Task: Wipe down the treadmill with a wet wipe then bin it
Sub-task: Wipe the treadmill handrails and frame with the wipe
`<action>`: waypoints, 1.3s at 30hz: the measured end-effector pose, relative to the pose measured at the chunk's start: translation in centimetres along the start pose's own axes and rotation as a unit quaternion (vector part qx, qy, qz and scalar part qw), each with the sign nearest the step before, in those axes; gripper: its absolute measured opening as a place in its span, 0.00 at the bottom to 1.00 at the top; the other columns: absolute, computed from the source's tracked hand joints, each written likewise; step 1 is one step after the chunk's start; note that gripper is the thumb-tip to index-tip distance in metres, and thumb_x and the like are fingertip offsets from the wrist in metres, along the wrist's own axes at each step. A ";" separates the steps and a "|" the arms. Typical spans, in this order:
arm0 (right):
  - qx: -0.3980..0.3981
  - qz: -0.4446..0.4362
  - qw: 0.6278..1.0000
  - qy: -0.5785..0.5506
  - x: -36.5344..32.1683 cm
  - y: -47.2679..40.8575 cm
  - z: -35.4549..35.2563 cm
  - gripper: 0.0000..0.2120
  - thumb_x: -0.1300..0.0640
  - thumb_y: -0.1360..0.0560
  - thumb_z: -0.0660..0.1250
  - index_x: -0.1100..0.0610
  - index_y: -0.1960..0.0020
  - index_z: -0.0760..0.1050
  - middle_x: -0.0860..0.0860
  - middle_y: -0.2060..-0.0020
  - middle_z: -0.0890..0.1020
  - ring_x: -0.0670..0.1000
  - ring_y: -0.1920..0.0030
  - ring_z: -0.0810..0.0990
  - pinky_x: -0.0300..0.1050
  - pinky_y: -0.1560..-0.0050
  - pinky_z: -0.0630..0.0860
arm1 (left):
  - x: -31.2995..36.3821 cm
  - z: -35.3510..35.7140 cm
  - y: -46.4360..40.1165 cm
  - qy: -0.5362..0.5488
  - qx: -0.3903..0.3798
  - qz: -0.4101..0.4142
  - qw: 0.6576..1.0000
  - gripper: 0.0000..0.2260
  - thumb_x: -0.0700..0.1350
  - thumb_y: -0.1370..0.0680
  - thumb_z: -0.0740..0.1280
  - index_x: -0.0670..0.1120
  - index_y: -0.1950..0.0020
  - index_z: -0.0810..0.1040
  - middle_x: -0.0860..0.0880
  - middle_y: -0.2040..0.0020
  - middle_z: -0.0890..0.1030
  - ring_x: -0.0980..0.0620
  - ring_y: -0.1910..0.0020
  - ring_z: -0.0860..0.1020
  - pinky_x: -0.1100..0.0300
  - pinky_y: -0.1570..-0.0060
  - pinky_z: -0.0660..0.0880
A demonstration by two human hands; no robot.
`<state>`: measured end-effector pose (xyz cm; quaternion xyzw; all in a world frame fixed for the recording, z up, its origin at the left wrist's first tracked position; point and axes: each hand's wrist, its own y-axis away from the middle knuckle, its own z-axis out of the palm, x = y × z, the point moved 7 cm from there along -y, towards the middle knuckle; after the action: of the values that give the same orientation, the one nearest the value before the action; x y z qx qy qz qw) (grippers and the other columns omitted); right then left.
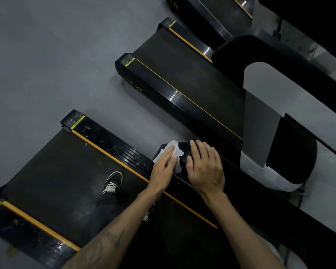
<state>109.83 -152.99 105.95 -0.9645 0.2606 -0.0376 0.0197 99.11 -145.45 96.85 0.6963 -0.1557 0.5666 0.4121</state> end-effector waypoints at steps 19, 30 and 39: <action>0.025 -0.009 1.000 0.007 0.1 0.0 0.1 0.24 0.50 0.16 0.54 0.59 0.24 0.70 0.59 0.29 0.75 0.59 0.30 0.74 0.59 0.32 0.72 | -3.9 -0.9 -4.9 0.012 0.011 -0.095 0.995 0.22 0.55 0.14 0.59 0.51 0.21 0.68 0.53 0.20 0.66 0.53 0.20 0.62 0.46 0.20 0.57; 0.031 -0.006 0.999 0.008 0.0 0.2 0.1 0.24 0.50 0.16 0.55 0.59 0.24 0.71 0.59 0.30 0.76 0.59 0.31 0.75 0.59 0.33 0.73 | -3.2 -0.6 -4.4 0.036 0.010 -0.053 0.998 0.21 0.58 0.17 0.62 0.56 0.24 0.73 0.56 0.23 0.71 0.53 0.23 0.68 0.44 0.23 0.64; 0.031 -0.004 1.000 -0.002 0.0 0.1 0.1 0.24 0.50 0.15 0.54 0.59 0.24 0.71 0.58 0.30 0.76 0.59 0.30 0.75 0.58 0.33 0.73 | -5.3 -1.9 -3.5 -0.021 0.045 -0.137 0.989 0.28 0.64 0.19 0.58 0.51 0.25 0.75 0.46 0.27 0.76 0.43 0.29 0.74 0.41 0.29 0.71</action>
<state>109.83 -153.10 105.80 -0.9646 0.2552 -0.0436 0.0498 98.59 -143.17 90.62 0.7404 -0.0421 0.4967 0.4509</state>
